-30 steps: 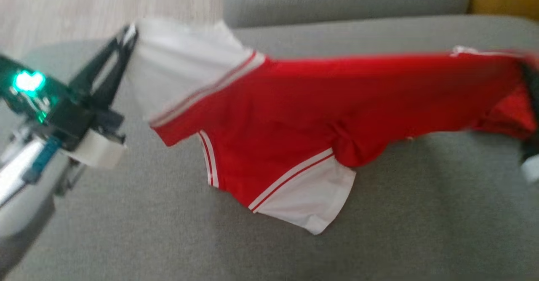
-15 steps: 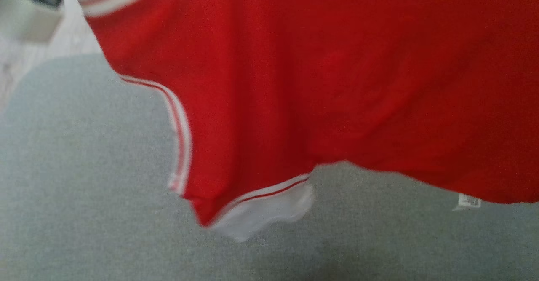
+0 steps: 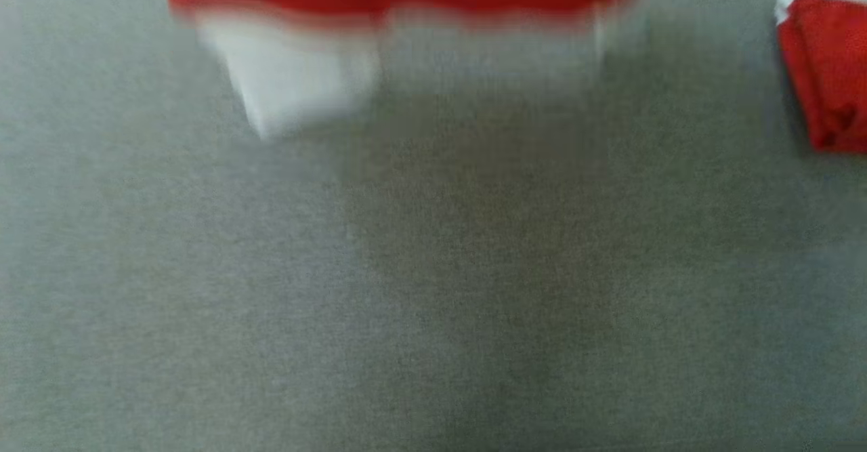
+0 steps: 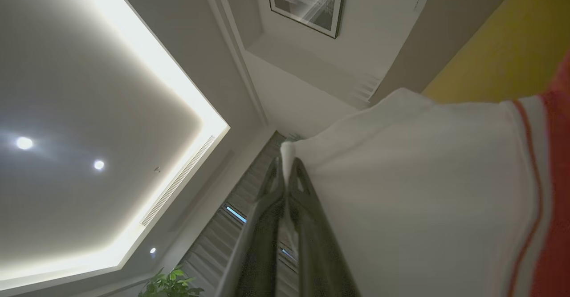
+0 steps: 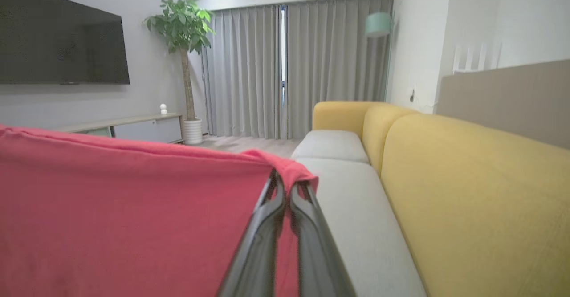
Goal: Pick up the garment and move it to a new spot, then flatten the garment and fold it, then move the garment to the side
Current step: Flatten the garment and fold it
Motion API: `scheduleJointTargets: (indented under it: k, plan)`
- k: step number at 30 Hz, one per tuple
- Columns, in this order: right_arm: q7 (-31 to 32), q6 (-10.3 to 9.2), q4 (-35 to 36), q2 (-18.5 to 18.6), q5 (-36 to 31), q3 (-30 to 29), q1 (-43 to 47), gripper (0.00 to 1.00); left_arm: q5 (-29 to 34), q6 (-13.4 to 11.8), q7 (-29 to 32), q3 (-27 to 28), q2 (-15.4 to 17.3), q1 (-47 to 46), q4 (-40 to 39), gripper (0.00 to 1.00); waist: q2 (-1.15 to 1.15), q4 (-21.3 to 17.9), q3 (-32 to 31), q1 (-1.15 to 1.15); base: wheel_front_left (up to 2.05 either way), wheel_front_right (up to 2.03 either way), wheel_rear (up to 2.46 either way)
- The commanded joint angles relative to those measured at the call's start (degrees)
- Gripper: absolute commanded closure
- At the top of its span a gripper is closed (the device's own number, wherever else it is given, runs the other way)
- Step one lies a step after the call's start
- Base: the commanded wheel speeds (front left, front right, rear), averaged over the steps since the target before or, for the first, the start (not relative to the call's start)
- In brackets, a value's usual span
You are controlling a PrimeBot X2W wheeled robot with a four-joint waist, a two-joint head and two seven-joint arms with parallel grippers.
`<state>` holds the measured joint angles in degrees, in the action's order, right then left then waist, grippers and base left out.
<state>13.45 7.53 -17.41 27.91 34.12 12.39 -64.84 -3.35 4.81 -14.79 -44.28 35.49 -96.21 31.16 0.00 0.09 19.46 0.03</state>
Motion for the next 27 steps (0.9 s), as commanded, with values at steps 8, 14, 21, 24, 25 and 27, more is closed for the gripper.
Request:
scheduleJointTargets:
  k: [8,14,21,24,25,27]
  plan:
    - [-8.14,-0.04,-6.86,1.82,-1.07,4.41,-6.45,1.0,-1.58,-0.92,-0.19,4.23,1.95,-0.11,-7.73,1.0,0.0,1.14,9.14,-0.03,0.0,0.0,0.0]
    - [-11.18,-0.04,-12.11,2.04,0.64,7.56,-3.32,1.0,-4.72,-0.05,-0.2,4.46,4.13,10.92,-11.54,1.0,0.0,2.34,10.33,-0.03,0.0,0.0,0.0]
    - [-15.63,-0.04,-16.75,3.05,4.92,10.47,7.24,1.0,-8.27,-2.83,-0.2,6.79,8.01,32.84,-21.52,1.0,0.0,3.21,6.35,-0.03,0.0,0.0,0.0]
    - [-16.96,-0.04,-16.1,4.22,7.3,11.33,13.42,1.0,-9.85,-4.06,-0.2,7.52,9.36,43.36,-26.98,1.0,0.0,3.11,3.11,-0.03,0.0,0.0,0.0]
    - [-17.07,-0.04,-15.57,4.68,8.09,11.63,15.64,1.0,-10.36,-4.23,-0.2,7.49,9.89,46.93,-28.59,1.0,0.0,3.07,2.07,-0.03,0.0,0.0,0.0]
    - [-17.05,-0.04,-14.12,5.62,9.37,12.12,20.27,1.0,-11.12,-4.57,-0.2,6.96,10.91,53.93,-31.29,1.0,0.0,3.02,-0.08,-0.03,0.0,0.0,0.0]
